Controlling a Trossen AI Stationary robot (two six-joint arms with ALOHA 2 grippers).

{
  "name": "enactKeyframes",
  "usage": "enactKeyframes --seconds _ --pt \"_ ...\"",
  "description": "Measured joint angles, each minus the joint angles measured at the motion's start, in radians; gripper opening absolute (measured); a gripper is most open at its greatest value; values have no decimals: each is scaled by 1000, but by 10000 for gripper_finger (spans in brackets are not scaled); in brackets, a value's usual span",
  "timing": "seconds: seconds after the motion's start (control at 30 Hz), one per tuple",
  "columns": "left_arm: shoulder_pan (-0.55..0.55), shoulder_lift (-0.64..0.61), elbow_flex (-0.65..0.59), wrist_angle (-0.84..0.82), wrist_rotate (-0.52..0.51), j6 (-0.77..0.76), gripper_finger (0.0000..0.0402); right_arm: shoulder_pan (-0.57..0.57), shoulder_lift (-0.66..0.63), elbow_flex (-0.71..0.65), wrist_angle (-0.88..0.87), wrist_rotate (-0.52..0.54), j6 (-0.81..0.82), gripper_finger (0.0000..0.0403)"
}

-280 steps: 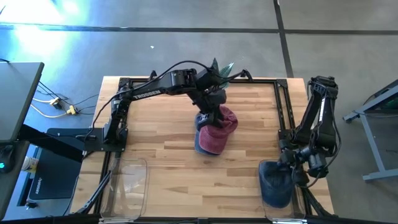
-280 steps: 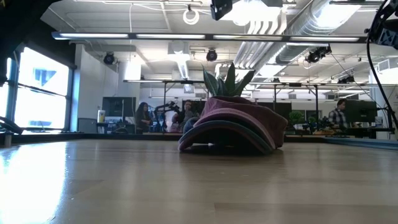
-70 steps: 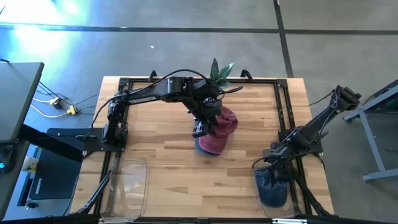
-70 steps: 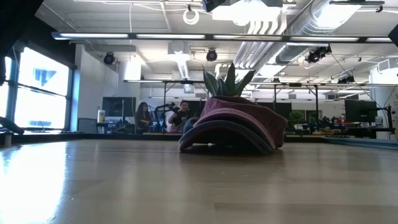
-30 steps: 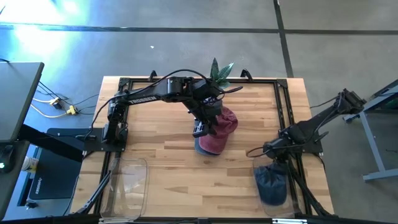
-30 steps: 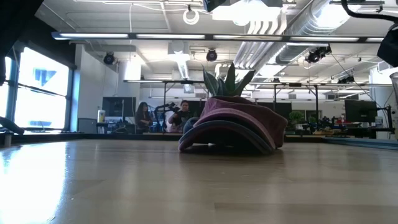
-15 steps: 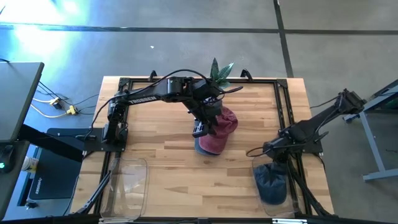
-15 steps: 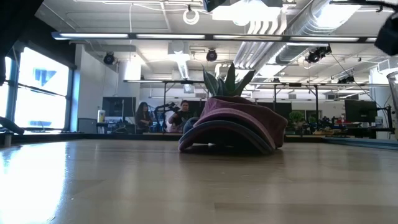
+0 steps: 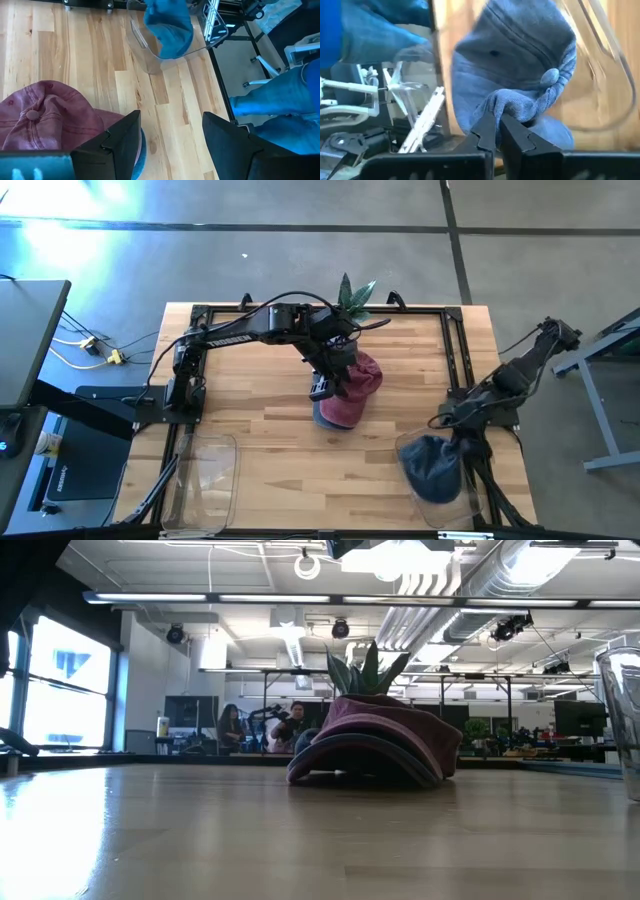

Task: Pick & Place hat
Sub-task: Put the blue cap into the right transparent bin

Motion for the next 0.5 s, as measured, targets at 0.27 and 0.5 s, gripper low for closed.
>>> enactKeyframes --seconds 0.27,0.5 --pt "0 0 0 0 0 4 208 2 -1 -37 22 -8 52 153" --pt "0 0 0 0 0 9 208 -66 -33 -37 102 46 80 227"
